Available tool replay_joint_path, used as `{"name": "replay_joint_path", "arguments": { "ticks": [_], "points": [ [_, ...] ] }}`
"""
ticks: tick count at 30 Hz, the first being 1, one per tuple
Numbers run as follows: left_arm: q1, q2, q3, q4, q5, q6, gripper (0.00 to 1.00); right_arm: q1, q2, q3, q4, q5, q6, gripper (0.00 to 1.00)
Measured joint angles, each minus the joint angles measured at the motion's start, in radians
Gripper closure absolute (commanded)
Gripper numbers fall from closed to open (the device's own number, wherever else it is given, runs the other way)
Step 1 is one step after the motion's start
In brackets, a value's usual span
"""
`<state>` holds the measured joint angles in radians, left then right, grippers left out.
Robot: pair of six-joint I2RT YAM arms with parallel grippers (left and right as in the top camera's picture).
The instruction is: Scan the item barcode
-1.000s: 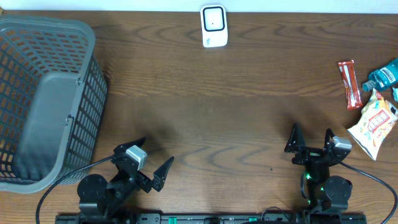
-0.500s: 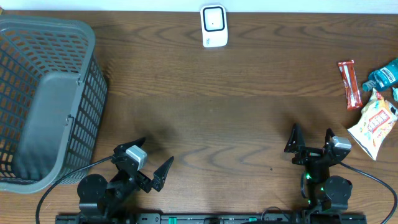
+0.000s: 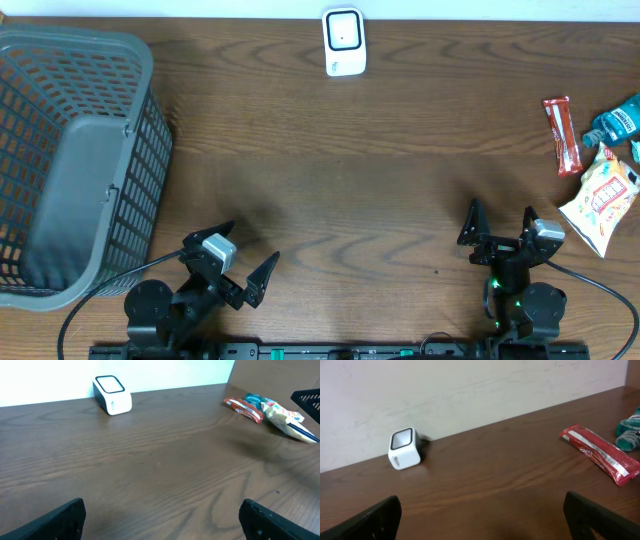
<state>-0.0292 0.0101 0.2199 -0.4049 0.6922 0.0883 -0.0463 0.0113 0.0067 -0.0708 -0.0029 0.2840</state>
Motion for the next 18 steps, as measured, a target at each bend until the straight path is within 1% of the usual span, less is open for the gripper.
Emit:
{"name": "replay_joint_path", "arguments": {
  "ticks": [4,7,15,18],
  "points": [
    [0.000,0.000,0.000,-0.001,-0.032,0.022,0.02,0.000,0.000,0.000,0.000,0.000,0.000,0.01],
    [0.000,0.000,-0.009,0.031,-0.091,0.026,0.02,0.000,0.000,0.000,0.000,0.000,0.000,0.01],
    [0.000,0.000,-0.163,0.320,-0.277,0.041,0.02,0.000,0.000,0.000,0.001,0.000,-0.001,0.01],
    [0.000,0.000,-0.182,0.364,-0.362,0.040,0.02,0.000,0.000,0.000,0.000,0.000,-0.003,0.01]
  ]
}}
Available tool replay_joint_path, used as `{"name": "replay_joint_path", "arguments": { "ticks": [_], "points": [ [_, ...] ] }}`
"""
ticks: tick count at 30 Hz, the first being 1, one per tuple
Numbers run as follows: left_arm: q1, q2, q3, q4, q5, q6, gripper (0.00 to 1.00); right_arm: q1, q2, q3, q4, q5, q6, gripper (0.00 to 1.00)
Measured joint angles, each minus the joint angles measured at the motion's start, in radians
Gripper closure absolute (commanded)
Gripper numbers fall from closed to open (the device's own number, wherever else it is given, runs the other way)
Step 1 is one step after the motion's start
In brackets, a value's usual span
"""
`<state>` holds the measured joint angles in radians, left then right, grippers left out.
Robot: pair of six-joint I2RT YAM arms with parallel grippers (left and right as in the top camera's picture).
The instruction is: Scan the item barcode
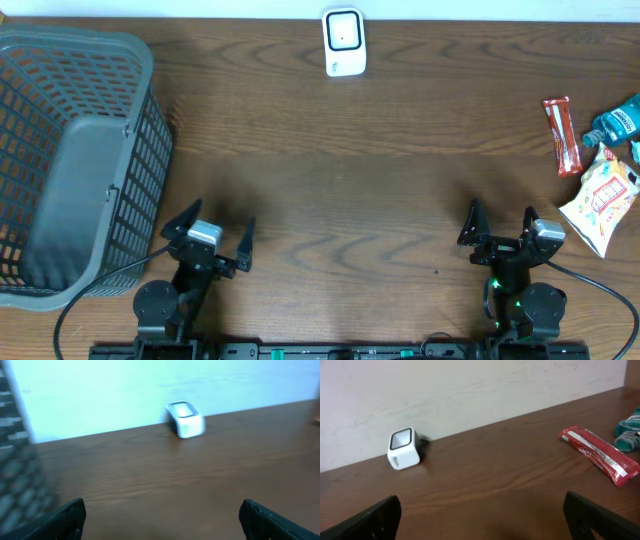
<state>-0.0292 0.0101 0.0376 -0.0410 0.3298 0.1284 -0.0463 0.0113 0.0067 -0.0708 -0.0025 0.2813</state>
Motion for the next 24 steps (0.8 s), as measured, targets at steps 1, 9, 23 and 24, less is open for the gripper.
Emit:
{"name": "replay_joint_path", "arguments": {
  "ticks": [1,9,23,24],
  "points": [
    [0.000,0.000,-0.001,0.000,-0.027,-0.005,0.02,0.000,0.000,0.000,0.000,0.000,0.000,0.01],
    [0.000,0.000,-0.004,-0.012,-0.255,-0.100,0.02,0.000,0.000,0.000,0.000,0.000,0.000,0.01],
    [0.000,0.000,-0.005,-0.011,-0.285,-0.125,0.02,0.000,0.000,0.000,0.000,0.000,0.000,0.01],
    [0.000,0.000,-0.005,-0.011,-0.285,-0.125,0.02,0.000,0.000,0.000,0.000,0.000,0.000,0.01]
  ]
}}
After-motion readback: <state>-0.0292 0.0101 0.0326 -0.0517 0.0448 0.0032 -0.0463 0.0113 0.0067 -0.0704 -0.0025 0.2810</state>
